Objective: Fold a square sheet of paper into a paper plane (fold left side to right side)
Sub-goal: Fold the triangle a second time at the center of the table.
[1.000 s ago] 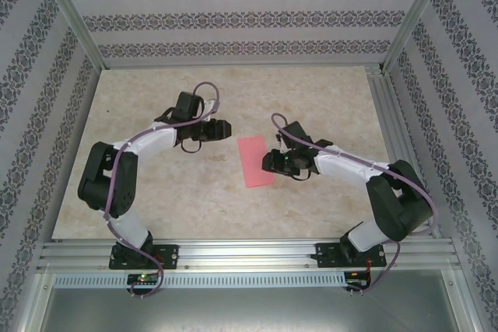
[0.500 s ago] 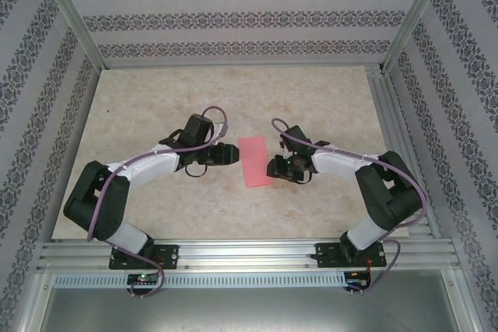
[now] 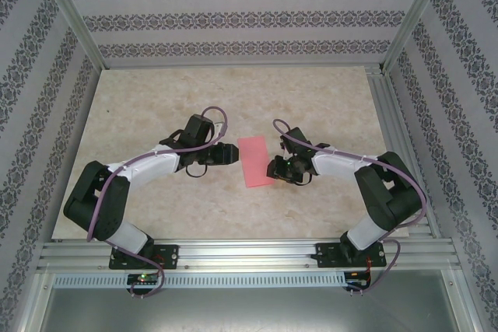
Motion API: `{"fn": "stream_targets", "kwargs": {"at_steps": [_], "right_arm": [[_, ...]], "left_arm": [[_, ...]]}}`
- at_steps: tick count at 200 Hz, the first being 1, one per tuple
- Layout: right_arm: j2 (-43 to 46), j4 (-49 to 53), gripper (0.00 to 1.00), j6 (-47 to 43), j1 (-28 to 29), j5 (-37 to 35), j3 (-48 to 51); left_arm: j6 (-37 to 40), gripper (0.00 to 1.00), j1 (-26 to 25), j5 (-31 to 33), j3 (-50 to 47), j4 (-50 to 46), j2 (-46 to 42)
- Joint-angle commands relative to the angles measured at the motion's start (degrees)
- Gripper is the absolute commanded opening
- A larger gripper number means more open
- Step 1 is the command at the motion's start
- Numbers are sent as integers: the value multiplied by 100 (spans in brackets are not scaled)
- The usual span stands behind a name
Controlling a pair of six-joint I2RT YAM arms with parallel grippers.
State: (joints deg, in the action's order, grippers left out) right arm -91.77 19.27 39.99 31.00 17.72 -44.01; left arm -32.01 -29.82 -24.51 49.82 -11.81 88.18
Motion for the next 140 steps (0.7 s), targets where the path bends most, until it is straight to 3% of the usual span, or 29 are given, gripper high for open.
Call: {"fn": "stream_targets", "kwargs": {"at_steps": [1, 140], "right_arm": [[61, -155, 36, 158, 70, 278, 213], [238, -203, 32, 273, 72, 303, 349]], "left_arm": [[85, 52, -68, 87, 89, 10, -62], [98, 53, -125, 111, 146, 21, -2]]}}
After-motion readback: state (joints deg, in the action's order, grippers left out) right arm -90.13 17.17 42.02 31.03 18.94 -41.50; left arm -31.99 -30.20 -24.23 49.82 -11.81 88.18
